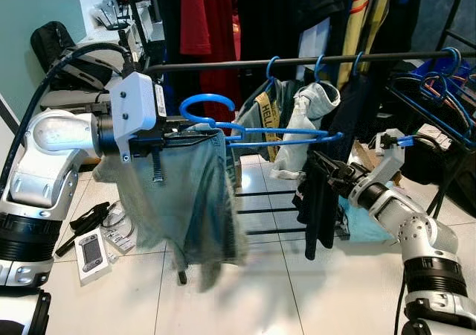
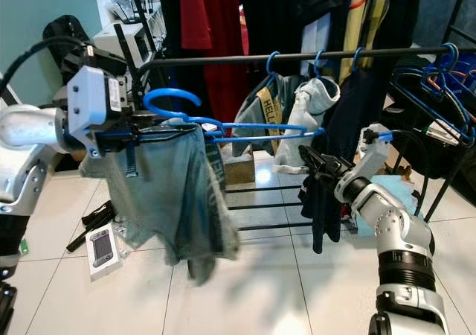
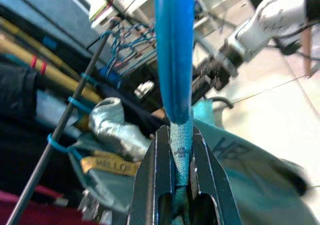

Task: Hang hanger

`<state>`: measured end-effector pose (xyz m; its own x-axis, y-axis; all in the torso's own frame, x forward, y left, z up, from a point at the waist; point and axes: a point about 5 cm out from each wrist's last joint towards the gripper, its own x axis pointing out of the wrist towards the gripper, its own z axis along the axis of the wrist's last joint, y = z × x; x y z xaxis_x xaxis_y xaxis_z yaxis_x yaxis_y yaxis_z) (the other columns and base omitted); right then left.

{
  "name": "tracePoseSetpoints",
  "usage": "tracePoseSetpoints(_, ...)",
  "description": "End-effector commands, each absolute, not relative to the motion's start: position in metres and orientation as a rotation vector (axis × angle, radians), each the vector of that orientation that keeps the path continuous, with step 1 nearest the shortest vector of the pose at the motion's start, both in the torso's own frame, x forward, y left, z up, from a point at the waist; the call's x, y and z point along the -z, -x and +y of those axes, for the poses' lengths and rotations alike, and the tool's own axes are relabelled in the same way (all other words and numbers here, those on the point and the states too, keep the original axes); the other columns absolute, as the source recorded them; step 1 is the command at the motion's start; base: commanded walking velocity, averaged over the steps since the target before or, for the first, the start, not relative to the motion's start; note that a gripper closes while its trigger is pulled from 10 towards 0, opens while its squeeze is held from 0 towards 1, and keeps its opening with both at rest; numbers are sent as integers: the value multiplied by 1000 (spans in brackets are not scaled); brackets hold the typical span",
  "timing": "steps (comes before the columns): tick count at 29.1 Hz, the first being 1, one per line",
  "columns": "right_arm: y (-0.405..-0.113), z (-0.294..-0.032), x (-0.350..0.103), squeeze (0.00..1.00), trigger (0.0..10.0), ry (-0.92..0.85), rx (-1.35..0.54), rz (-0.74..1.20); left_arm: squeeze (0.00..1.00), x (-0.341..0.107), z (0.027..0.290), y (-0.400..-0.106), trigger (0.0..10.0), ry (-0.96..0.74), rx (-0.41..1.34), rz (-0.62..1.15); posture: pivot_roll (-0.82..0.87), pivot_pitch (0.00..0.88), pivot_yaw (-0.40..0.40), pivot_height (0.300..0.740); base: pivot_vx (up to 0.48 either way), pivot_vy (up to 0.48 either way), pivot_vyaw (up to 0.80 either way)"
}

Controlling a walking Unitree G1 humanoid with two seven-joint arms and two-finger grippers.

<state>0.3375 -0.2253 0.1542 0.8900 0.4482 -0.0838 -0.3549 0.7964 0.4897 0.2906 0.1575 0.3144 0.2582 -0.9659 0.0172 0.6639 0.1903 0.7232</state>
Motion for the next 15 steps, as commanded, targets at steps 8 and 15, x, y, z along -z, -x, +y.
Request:
tracePoseSetpoints(8, -291, -207, -175, 0, 10000, -400, -971, 38, 0, -343, 160, -276, 8824, -573, 1326, -624, -51, 0, 62, 740, 0, 0, 0)
tracePoseSetpoints(15, -285, -210, -194, 0, 10000, -492, -1047, -83, 0, -356, 159, -276, 10000, -441, 1352, -750, -59, 0, 64, 740, 0, 0, 0)
